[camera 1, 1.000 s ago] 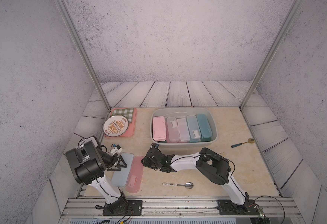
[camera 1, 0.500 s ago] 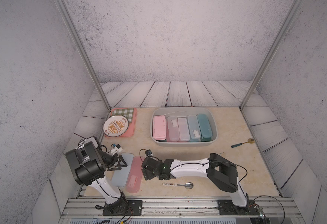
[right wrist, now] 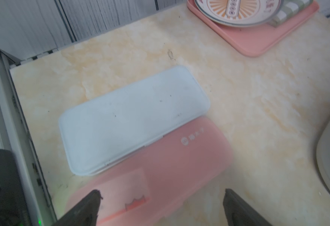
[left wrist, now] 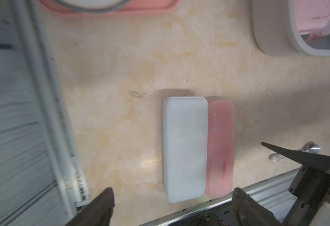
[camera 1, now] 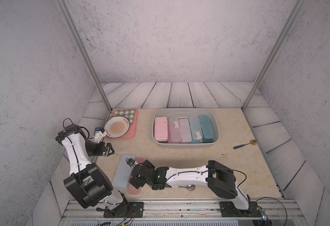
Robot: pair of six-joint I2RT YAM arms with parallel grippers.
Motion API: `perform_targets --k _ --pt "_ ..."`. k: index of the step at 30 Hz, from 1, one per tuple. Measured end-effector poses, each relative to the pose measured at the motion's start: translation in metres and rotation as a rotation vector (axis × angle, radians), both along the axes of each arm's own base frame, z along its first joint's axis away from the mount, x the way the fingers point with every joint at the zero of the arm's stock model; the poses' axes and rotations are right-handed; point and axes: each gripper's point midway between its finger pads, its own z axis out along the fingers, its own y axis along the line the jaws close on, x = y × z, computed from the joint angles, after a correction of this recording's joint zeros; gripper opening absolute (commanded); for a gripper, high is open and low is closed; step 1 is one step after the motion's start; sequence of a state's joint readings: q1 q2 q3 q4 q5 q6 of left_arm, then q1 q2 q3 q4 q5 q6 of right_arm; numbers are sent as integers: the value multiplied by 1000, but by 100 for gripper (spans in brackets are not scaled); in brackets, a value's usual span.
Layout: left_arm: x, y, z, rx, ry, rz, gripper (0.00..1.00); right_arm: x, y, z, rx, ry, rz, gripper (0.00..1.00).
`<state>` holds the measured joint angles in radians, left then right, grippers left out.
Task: Put the pencil case into the storage box
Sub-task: Adjust the pencil case at the center of the board.
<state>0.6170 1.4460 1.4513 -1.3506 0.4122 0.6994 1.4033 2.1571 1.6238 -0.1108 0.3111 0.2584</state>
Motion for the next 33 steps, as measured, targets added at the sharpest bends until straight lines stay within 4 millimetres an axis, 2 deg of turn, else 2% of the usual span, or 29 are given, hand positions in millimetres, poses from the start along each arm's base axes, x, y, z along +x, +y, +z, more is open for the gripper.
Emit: perform_targets --k 2,7,13,19,27,33 --pt "-3 3 25 68 -53 5 100 -3 10 -4 10 -8 37 99" --pt "-17 -2 50 118 -66 0 100 -13 29 -19 26 -5 129 99" --pt "-26 -2 53 127 -31 4 100 -24 43 -44 10 21 206 99" --pt "-27 1 52 145 -20 11 100 -29 51 -49 5 21 238 99" --pt "-27 3 38 145 6 15 100 -27 38 -63 -46 8 221 99" --pt "-27 6 27 148 24 18 100 -25 0 -63 -88 4 165 99"
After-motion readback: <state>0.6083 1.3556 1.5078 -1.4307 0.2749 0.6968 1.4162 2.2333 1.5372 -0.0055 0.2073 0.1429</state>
